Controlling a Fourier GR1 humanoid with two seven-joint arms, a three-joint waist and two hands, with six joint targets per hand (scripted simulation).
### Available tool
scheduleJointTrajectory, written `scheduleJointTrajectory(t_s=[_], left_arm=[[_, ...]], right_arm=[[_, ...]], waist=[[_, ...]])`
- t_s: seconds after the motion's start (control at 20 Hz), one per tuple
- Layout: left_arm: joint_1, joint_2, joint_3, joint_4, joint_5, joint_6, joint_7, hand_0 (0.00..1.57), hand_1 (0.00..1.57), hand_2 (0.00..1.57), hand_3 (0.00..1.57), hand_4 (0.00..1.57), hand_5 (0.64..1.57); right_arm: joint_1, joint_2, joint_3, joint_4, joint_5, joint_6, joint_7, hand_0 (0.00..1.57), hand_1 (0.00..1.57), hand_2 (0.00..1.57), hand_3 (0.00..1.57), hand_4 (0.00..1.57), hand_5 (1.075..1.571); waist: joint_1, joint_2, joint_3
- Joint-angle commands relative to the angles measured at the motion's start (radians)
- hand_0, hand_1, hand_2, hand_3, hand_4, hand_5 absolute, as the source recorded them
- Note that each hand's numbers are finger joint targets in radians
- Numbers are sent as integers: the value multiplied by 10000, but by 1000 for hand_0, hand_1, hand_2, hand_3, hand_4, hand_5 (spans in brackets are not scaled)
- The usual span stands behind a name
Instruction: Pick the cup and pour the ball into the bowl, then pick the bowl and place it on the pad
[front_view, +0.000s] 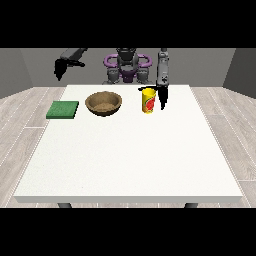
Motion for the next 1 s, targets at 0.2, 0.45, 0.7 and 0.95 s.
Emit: scheduleJointTrajectory(t_s=[0.2, 0.45, 0.7, 0.95], left_arm=[[-1168, 111, 403, 2173, 21, 421, -1423, 0, 0, 0, 0, 0, 1521], [-1569, 119, 562, 3259, 120, 533, -1904, 0, 0, 0, 0, 0, 1526], [-1384, 52, -40, 3065, -1263, 2901, -2564, 1245, 1245, 1571, 1571, 1329, 1287], [-1243, -103, 77, 3374, -1353, 3506, -2676, 1323, 1323, 1571, 1571, 1477, 1250]], right_arm=[[-227, -159, -135, 790, 93, 465, -887, 0, 0, 0, 0, 0, 1571], [-57, -74, -24, 754, 375, 376, -1050, 0, 0, 0, 0, 0, 1571], [-696, -296, -227, 881, 226, 283, -826, 0, 0, 0, 0, 0, 1570], [-767, -856, -610, 749, -301, 788, -484, 0, 0, 0, 0, 0, 1570]], waist=[[-161, 595, 2], [-273, 537, 1], [-579, 789, 7], [-863, 910, -2]])
